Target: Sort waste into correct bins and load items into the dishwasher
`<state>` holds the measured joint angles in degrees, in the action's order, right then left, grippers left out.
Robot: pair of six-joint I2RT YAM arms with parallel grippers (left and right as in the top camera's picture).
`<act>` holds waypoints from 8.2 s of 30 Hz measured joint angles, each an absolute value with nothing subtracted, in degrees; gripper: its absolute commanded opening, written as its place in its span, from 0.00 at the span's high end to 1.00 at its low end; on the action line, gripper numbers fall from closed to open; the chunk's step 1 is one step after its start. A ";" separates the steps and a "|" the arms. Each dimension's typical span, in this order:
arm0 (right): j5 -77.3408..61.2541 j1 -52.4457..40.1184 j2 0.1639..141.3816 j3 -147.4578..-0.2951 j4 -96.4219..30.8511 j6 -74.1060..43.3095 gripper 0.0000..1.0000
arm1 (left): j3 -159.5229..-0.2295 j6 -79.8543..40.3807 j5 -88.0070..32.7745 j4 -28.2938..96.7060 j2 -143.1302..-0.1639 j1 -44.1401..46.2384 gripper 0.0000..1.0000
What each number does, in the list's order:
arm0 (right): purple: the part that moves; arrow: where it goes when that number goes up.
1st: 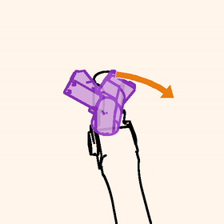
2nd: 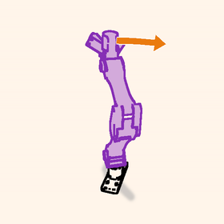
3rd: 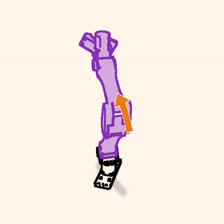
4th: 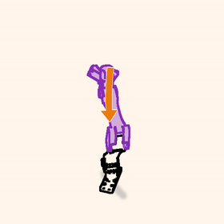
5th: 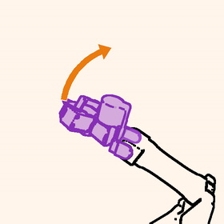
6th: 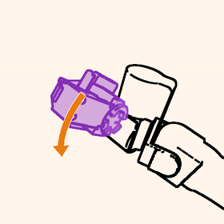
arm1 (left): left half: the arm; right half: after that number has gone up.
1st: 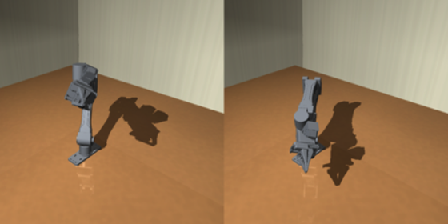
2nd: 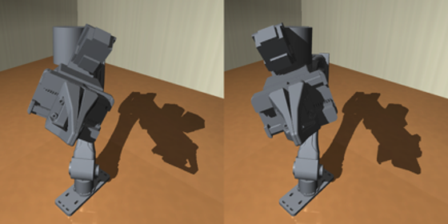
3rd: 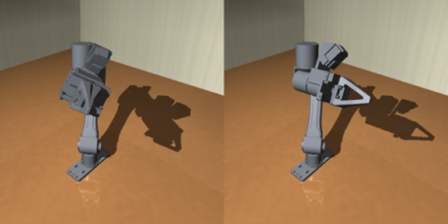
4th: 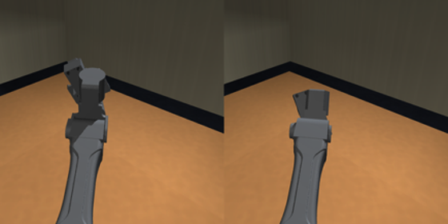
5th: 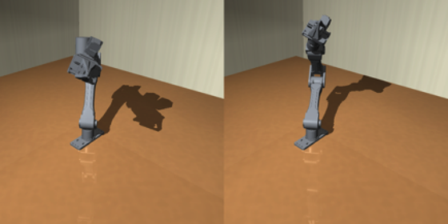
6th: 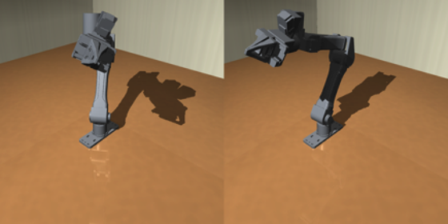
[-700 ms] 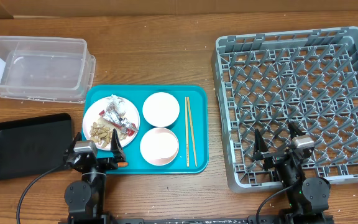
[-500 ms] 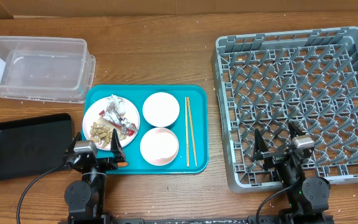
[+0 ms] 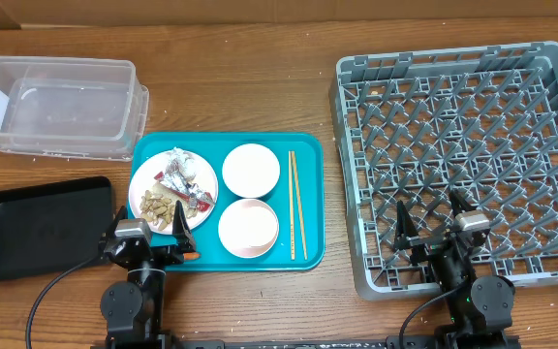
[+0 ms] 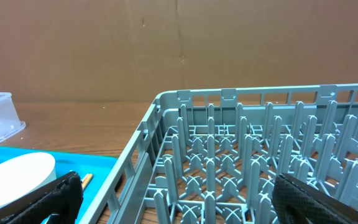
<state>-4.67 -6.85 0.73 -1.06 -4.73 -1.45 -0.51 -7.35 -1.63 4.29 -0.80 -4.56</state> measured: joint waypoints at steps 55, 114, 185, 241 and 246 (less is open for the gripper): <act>-4.69 -6.85 0.73 -1.06 -4.73 -1.45 0.00 | -0.51 -7.35 -1.63 4.29 -0.80 -4.56 0.00; -4.47 -6.85 13.21 -24.18 -27.22 -11.97 0.00 | -23.07 -14.63 -3.42 31.92 -9.37 -4.56 0.00; 2.39 -6.85 61.56 -60.77 -64.31 -11.97 0.00 | -66.22 -26.28 -4.64 50.28 -97.38 -0.45 0.96; 4.03 -6.85 61.58 -60.77 -66.28 -11.97 0.00 | -96.01 -22.31 0.40 61.14 -101.12 -12.14 0.40; 4.03 -6.85 61.58 -60.77 -67.24 -11.99 0.00 | -96.27 -21.91 -0.23 68.95 -99.44 -4.69 0.42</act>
<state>4.03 -6.85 61.58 -60.77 -67.24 -11.99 -96.27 -21.91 -0.23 68.95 -99.44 -4.69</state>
